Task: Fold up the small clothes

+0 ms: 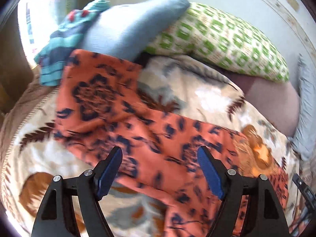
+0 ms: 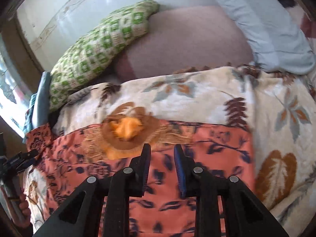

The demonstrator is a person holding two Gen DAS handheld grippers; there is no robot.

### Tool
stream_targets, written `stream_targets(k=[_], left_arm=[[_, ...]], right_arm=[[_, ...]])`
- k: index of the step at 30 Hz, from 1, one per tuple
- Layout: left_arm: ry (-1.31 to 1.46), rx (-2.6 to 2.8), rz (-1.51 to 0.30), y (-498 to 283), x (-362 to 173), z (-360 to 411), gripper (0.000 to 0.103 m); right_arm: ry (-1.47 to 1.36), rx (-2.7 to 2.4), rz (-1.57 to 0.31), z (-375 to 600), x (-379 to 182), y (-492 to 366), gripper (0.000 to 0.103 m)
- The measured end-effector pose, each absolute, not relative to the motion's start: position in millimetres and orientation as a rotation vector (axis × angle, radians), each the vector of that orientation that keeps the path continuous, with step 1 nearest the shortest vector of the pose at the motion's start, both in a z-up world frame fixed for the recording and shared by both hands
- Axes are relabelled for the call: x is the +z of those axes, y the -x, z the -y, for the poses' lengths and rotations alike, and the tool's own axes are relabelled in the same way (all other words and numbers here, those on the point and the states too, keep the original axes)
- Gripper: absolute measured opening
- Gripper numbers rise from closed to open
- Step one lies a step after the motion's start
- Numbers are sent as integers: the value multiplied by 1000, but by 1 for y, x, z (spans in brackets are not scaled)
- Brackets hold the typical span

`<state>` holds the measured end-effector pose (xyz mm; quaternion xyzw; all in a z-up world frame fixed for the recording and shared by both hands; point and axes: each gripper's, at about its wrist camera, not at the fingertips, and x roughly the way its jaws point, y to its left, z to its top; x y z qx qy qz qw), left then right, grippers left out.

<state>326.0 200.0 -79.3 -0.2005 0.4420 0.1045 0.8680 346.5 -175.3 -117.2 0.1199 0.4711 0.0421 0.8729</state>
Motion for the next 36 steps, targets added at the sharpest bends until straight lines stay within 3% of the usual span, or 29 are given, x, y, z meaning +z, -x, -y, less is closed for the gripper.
stream_targets(k=[2,6,11,21,22,24,25,36], left_arm=[[520,278,-900,-309,-84,-246,78],[741,332,-880,-280,-111,-319,78],[1042,232,-819,-268,-150,-364,78],[1297,124,-715,-263,-190,-395,78],[1303,132,-705,-261,-192,-398,78],[1325,144,-692,-254,-193,-399,78],[1340,144,-683,-250,-193,-397,78],[1673,-29,-511,-258,-229,-354,84]], right_arm=[[-284,220,-1008,118,-117,-363,35],[-376,436,-1100,6,-142,-397,35],[-480,598,-1203,-107,-189,-431,36],[-795,595,-1273,-163,-269,-482,38],[-783,596,-1292,-167,-272,-486,37],[-734,601,-1255,-169,-263,-486,8],[-734,631,-1215,-169,-253,-484,4],[-677,713,-1069,-144,-183,-464,5]])
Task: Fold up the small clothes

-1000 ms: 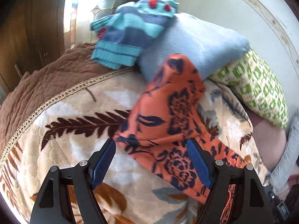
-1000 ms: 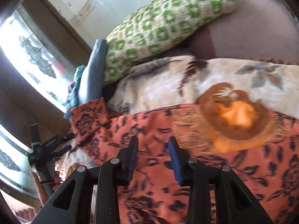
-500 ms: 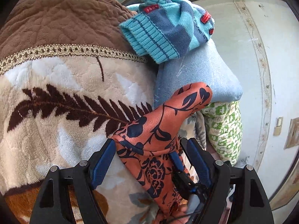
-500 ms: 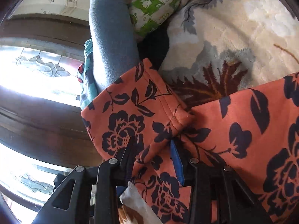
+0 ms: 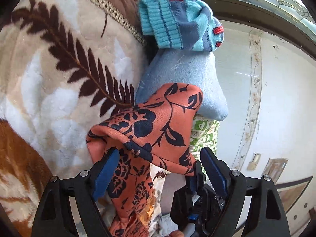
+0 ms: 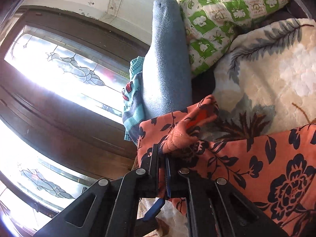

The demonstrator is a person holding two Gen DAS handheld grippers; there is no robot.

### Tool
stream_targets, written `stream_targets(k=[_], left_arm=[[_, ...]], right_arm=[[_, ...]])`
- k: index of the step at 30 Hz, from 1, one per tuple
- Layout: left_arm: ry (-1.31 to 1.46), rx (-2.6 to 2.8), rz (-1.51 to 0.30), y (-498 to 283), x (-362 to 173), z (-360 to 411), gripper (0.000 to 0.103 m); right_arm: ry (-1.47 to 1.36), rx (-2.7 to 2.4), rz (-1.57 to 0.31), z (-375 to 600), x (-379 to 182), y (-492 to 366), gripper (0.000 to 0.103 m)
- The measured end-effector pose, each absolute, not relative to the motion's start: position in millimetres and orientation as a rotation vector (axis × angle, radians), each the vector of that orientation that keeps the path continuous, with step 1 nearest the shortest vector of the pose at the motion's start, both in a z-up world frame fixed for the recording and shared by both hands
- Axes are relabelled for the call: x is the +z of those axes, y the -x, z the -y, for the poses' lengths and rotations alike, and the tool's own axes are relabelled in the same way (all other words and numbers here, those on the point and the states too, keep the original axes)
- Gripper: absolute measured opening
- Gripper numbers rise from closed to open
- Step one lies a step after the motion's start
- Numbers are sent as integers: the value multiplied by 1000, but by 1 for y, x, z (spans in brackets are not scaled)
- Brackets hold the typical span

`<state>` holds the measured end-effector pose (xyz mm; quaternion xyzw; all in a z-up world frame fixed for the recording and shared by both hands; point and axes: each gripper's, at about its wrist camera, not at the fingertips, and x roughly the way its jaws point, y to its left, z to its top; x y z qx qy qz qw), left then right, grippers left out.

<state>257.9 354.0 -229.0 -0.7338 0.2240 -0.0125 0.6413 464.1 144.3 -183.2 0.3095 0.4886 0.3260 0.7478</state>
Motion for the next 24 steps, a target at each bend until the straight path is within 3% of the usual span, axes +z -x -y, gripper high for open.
stream_targets(k=[7,15,19,24], left_arm=[[1865,-117,-388,-275,-276,-364,83],[1626,-274,-444,-296,-211,-318,83],[1547,-362,-561,-304,-192,-258,83],[1493,-429,-823,-333,-202,-162,83]], right_arm=[[-663,702,-1015,-116,-160,-449,5],[-649,637,-910,-31,-107,-407,4],[-584,542,-848,45,-79,-361,4],[-599,305,-845,160,-93,-300,4]])
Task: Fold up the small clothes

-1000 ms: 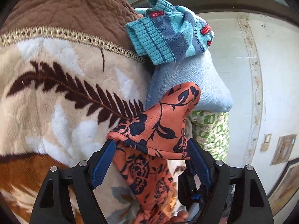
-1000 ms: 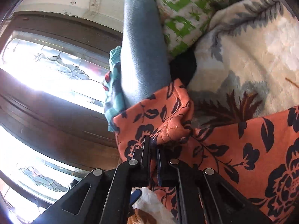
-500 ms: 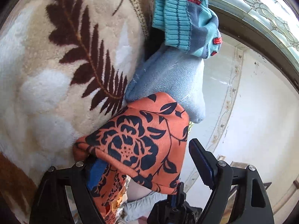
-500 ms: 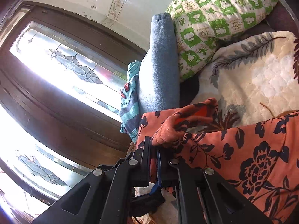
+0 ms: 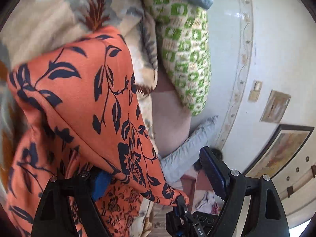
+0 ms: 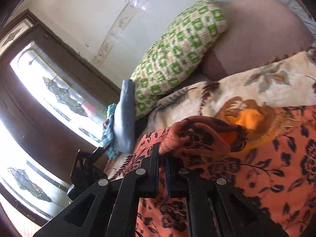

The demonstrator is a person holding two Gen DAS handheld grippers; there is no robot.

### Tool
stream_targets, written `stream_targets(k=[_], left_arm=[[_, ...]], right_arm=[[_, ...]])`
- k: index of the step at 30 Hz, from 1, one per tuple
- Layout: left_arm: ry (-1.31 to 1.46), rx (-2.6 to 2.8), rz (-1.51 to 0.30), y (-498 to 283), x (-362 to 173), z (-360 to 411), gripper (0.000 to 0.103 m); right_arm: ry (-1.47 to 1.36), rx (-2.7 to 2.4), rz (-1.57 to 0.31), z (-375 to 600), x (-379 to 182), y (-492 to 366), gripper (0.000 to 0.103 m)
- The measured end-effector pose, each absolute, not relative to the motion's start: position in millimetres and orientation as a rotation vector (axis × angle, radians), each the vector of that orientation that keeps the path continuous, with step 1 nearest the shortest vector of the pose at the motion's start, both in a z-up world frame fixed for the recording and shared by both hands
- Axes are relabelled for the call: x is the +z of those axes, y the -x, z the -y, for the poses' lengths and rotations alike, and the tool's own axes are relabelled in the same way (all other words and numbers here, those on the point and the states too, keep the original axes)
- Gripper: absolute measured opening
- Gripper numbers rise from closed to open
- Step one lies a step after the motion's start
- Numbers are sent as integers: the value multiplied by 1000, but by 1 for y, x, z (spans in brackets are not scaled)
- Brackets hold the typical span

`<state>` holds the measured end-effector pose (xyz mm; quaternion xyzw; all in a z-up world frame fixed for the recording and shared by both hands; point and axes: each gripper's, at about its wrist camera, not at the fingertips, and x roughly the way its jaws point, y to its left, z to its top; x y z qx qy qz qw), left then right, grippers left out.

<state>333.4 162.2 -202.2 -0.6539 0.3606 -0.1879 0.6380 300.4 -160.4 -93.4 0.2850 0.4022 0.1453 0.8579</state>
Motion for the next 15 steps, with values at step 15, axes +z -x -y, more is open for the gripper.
stream_targets(k=[15], left_arm=[[1237,-329,-1097,-329,-189,-142,84]], right_arm=[[-988,25,-968,285,-199,-256,44]])
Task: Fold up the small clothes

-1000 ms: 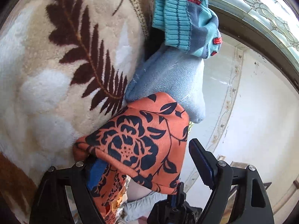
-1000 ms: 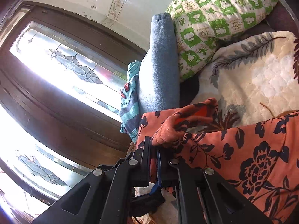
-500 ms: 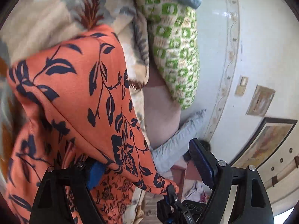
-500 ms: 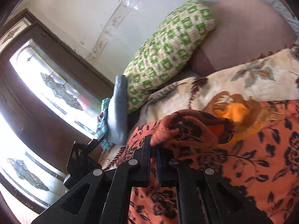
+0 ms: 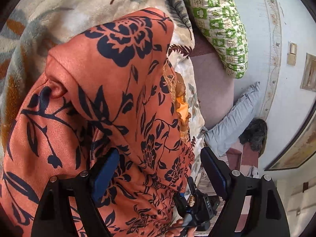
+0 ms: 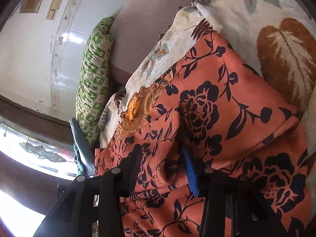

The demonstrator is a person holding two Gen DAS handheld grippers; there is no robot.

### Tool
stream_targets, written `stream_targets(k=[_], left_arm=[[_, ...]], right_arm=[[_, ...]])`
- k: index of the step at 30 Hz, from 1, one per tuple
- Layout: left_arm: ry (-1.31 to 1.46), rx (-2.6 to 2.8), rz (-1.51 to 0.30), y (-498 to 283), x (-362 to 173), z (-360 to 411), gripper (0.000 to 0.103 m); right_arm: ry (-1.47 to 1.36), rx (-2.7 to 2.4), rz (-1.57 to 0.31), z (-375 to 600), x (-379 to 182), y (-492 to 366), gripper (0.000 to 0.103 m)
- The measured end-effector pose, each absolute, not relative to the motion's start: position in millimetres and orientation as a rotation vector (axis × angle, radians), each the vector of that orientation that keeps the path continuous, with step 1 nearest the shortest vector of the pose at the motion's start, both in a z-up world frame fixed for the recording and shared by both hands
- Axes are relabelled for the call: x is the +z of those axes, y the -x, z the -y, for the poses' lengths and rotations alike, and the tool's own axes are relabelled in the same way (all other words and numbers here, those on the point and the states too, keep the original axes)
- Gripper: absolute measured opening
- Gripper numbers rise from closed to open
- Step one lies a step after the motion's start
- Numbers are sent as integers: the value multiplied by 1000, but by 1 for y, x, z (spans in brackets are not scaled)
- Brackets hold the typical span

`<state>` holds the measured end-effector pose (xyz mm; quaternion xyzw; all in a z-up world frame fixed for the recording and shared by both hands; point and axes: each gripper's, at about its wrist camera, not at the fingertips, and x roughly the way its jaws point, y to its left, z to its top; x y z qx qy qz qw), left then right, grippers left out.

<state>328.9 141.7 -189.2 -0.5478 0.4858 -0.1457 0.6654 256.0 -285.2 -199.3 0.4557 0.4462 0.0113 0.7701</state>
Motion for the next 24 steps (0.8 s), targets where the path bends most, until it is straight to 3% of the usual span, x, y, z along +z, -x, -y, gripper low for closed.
stream_targets(k=[1,2,4,5,9,13,17,19,22,24], left_arm=[[1243,-323,-1103,-328,-191,-142,84],[1244,-316,-1110,-330,-192,-141,83],[1235,-320,-1102,-321,-190,-141,83],[1218,-326,-1091,-317,-183,-137,83],[1136,-333,-1092,-317,-180,-119,83],[1138,-328,-1171,-321,-201,-96,82],[1082,-397,-1205,-308,-179,-94,82],[1026,-449,-1182,-297,-152,-102,82],[885,-462,-1109,-291,-105,-124,84],[737,-436,-1101,-302,-83,-131,90]], right_arm=[[-1000,15,-1006,282,-207,-261,43],[-1005,16,-1009,280,-209,-264,34],[-942,64,-960,278,-190,-271,4],[-894,78,-899,279,-173,-269,4],[-755,48,-792,298,-135,-267,4],[-654,-92,-933,323,-172,-268,5],[-663,-111,-981,328,-192,-254,9],[-714,-78,-953,332,-185,-245,16],[-720,-53,-906,337,-167,-235,36],[-721,-62,-891,343,-159,-236,39]])
